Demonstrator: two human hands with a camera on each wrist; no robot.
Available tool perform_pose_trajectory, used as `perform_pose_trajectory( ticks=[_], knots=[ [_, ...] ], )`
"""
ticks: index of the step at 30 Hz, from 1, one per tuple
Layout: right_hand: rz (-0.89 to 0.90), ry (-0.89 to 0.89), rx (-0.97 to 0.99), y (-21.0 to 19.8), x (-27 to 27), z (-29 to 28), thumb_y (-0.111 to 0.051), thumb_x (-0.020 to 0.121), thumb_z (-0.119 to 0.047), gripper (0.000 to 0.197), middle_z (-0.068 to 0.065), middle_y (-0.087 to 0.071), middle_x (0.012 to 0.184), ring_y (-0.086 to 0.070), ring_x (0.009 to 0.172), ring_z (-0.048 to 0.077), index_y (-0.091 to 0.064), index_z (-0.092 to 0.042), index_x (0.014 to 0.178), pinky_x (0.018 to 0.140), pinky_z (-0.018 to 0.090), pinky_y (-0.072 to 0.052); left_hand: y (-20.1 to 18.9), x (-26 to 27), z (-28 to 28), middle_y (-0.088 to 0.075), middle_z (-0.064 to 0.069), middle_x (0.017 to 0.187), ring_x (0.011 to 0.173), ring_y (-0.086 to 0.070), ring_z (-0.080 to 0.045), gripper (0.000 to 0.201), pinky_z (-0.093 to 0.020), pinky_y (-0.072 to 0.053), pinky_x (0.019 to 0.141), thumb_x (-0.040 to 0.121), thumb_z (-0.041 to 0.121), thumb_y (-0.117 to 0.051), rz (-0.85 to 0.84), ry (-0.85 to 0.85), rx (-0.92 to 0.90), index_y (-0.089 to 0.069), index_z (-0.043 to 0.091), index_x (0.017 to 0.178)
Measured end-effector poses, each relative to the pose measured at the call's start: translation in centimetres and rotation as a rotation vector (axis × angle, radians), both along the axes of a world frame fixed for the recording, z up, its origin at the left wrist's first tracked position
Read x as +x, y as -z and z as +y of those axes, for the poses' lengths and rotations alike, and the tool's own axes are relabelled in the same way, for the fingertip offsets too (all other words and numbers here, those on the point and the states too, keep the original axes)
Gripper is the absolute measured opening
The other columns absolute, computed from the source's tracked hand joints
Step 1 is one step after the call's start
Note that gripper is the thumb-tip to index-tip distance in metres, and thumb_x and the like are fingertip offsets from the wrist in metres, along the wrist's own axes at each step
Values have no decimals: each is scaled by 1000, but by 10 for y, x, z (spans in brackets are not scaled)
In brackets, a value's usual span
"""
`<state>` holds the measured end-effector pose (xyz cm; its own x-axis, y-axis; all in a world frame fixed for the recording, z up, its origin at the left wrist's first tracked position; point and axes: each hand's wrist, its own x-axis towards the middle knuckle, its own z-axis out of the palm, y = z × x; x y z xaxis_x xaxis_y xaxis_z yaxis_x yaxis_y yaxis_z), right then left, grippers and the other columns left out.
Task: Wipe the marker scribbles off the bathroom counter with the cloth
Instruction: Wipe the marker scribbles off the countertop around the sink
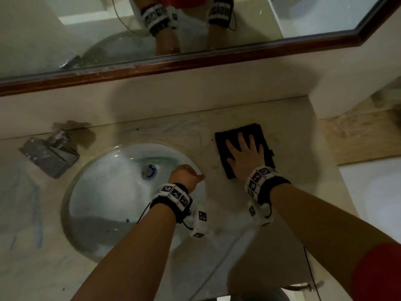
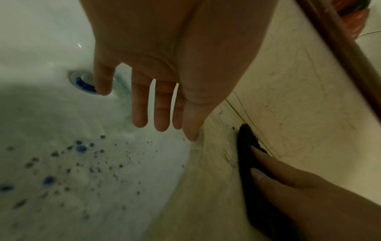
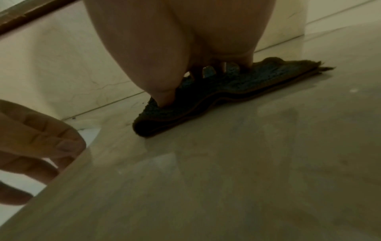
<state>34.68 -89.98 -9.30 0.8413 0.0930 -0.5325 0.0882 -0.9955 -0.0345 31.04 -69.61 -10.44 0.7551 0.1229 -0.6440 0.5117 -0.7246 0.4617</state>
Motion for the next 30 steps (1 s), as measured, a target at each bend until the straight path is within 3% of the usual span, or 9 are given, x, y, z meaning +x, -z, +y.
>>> perform_pose_trajectory(
  ticks=[3,6,8,12,16,20,25,30],
  knots=[
    [0,16,-17,-1,-14,21,-27,101,-50,61,-1,16,162,11,148,34,5,-41,152,118,58,-6,-1,-1,29,-62,-8,117,102,-60,-27,23,-30,-50,84,91,26,-63,-68,-10,-7,-62,12,109],
    [13,8,-16,-4,-28,42,-27,102,-49,60,-1,17,162,12,148,33,5,-41,152,118,58,-6,-6,6,61,-51,-10,132,110,-56,-30,34,-32,-47,90,93,17,-55,-123,18,61,-55,19,127],
    [15,-7,-7,-4,-34,54,-27,101,-50,60,-2,17,162,12,148,33,5,-42,152,118,57,-6,-9,16,79,-41,-7,141,123,-45,-32,45,-41,-42,102,92,14,-50,-135,27,142,-48,27,135],
    [3,-28,20,-1,-42,65,-27,101,-49,58,-3,14,162,12,148,32,2,-44,151,118,57,-4,-12,32,98,-16,-2,158,143,-17,-32,60,-51,-28,112,91,17,-46,-199,146,245,-31,34,147],
    [-14,-21,53,2,-38,67,-29,100,-49,59,-3,14,162,14,148,32,0,-45,151,118,59,-1,-3,41,106,-9,-1,160,146,-7,-29,64,-54,-17,115,92,23,-48,-231,239,341,-25,37,150],
    [21,-20,10,4,2,82,-25,101,-50,59,-4,20,161,18,147,31,6,-44,151,118,57,2,4,38,109,-15,-2,158,143,-13,-29,65,-56,-19,112,88,23,-51,-300,260,390,-29,38,148],
    [1,-26,22,6,50,98,-29,100,-50,61,-4,16,162,13,148,32,2,-43,152,118,58,-2,-3,40,109,-11,0,158,145,-8,-27,70,-58,-16,113,87,19,-48,-230,278,387,-24,42,149],
    [41,-160,6,0,18,88,-29,101,-48,58,-7,15,162,12,148,29,1,-45,151,119,54,-3,-12,44,112,-11,0,158,145,-8,-27,73,-60,-15,113,86,17,-49,-186,297,366,-24,42,149]
  ],
)
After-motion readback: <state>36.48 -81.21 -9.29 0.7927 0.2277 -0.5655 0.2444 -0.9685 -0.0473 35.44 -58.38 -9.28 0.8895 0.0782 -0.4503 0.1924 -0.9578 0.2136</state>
